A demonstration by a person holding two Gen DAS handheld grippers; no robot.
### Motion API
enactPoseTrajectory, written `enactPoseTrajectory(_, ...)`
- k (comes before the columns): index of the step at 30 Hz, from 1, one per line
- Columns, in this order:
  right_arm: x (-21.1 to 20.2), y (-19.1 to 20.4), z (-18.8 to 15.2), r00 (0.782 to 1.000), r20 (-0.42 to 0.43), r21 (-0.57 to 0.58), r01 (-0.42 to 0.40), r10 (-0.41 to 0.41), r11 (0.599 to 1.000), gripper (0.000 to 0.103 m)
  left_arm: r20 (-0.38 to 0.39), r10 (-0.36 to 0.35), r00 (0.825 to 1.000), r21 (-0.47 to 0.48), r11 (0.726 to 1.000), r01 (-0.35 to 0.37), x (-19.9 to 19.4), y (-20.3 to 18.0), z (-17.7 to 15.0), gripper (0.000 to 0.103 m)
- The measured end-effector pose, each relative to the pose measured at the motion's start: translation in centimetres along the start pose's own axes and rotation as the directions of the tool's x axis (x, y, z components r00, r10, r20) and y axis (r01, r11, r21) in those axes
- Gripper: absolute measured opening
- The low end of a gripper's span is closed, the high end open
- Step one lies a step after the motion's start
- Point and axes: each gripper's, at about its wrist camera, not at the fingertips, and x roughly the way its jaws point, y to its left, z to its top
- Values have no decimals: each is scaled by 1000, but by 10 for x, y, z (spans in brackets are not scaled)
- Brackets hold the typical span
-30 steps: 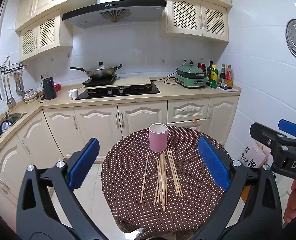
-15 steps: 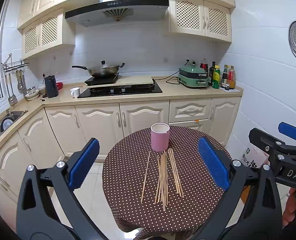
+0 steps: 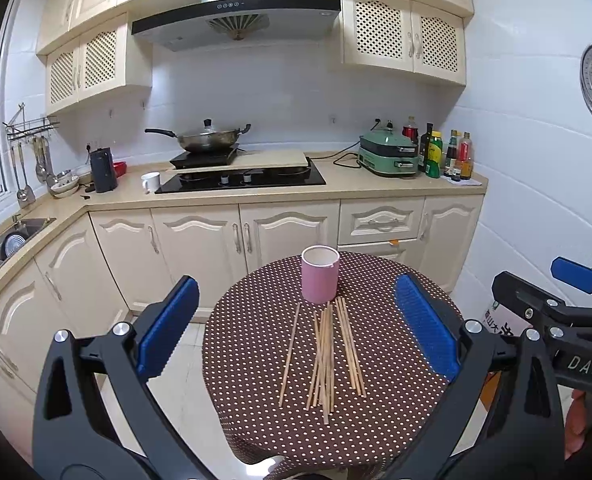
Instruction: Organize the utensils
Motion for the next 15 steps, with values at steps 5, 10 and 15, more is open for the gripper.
enactPoseTrajectory(5, 1, -8, -2, 1000, 2, 12, 11, -11, 1000, 95, 1, -8, 1000, 8, 1000, 8, 4, -7, 0, 97)
enactPoseTrajectory(10, 4, -15, -1, 1000, -10, 29, 4, -3, 1000, 95, -10, -15, 1000, 3, 1000, 15, 9, -12, 0, 96)
enactPoseTrajectory(15, 5, -19, -3, 1000, -14, 38, 5, -4, 999, 95, -18, -15, 1000, 3, 1000, 15, 12, -17, 0, 96)
